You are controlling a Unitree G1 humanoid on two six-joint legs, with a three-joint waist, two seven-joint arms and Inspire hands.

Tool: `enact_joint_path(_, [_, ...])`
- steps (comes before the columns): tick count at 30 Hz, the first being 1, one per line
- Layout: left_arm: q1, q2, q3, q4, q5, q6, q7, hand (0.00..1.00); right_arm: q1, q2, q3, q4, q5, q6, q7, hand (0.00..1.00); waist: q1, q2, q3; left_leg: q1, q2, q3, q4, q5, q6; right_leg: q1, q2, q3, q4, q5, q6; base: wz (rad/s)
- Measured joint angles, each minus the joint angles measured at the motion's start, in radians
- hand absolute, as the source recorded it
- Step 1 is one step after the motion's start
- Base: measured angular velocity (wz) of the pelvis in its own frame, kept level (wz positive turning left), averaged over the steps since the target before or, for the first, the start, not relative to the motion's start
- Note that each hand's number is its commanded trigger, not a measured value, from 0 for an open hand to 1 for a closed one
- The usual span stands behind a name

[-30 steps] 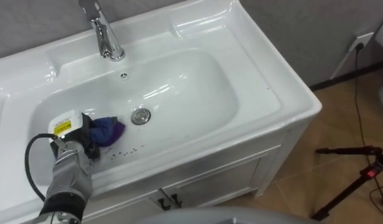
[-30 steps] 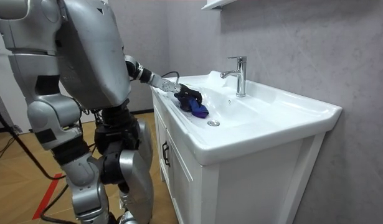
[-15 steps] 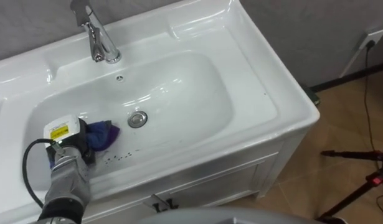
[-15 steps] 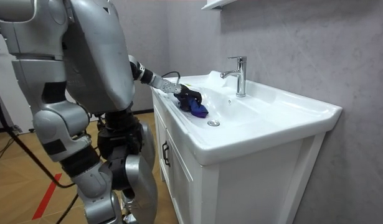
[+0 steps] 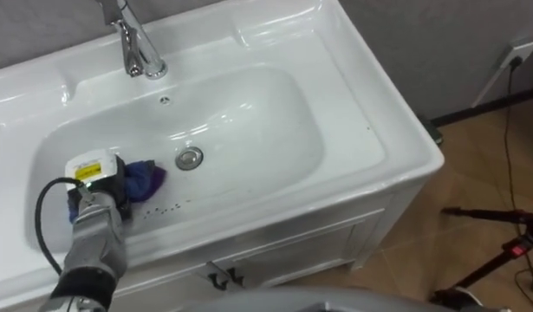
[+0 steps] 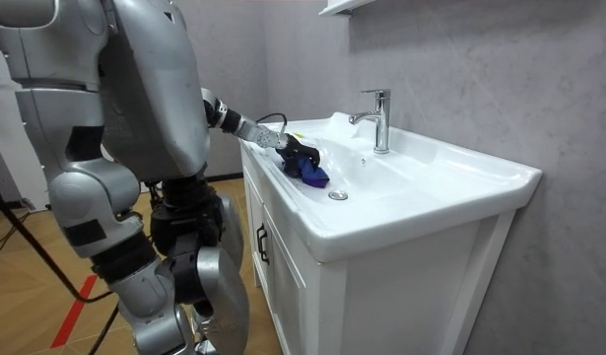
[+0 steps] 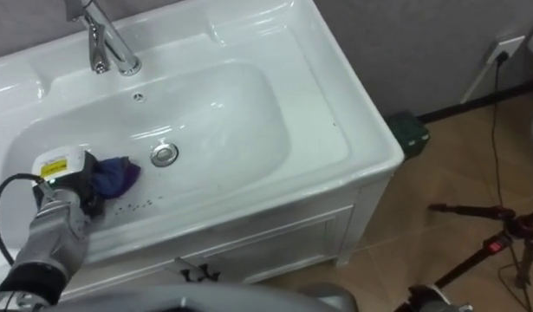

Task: Wipe basin

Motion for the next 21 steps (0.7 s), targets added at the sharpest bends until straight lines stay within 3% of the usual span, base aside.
enact_joint_path(4, [-0.001, 0.0, -0.089, -0.109, -0.003, -0.003, -0.1, 1.0, -0.022, 0.0, 0.049, 0.001, -0.001, -0.025, 0.003, 0.0, -0.004, 0.006, 0.004, -0.018, -0.009, 0.003, 0.0, 0.0, 0.0, -0.02, -0.012, -0.009, 0.001, 0.002, 0.011, 0.06])
enact_joint_path(7, [-0.001, 0.002, -0.125, -0.19, -0.019, -0.005, -0.181, 1.0, -0.029, 0.001, 0.074, 0.002, -0.001, -0.048, 0.029, 0.0, -0.018, 0.007, 0.0045, -0.033, -0.017, -0.002, 0.001, 0.0, 0.001, -0.029, -0.024, -0.028, -0.001, 0.0, 0.017, 0.12])
enact_joint_path(11, [-0.017, 0.004, -0.156, -0.238, -0.078, -0.007, -0.262, 1.0, -0.034, -0.002, 0.092, 0.003, 0.047, -0.051, 0.043, 0.0, -0.026, 0.01, 0.0069, -0.034, -0.026, 0.001, 0.003, -0.001, 0.002, -0.028, -0.034, -0.029, 0.0, -0.006, 0.026, 0.05])
enact_joint_path(17, [-0.041, 0.007, -0.169, -0.322, -0.227, -0.015, -0.397, 1.0, -0.045, -0.003, 0.118, 0.013, 0.123, -0.066, 0.052, 0.0, -0.029, 0.009, 0.0074, -0.036, -0.026, 0.002, 0.003, -0.008, 0.012, -0.027, -0.035, -0.03, -0.003, -0.008, 0.03, 0.01])
enact_joint_path(21, [-0.041, 0.0, -0.185, -0.375, -0.385, -0.064, -0.463, 1.0, -0.046, -0.004, 0.118, 0.025, 0.158, -0.085, 0.063, 0.0, -0.035, 0.008, 0.0102, -0.034, -0.025, 0.004, 0.003, -0.008, 0.012, -0.015, -0.034, -0.03, -0.003, -0.007, 0.03, 0.0])
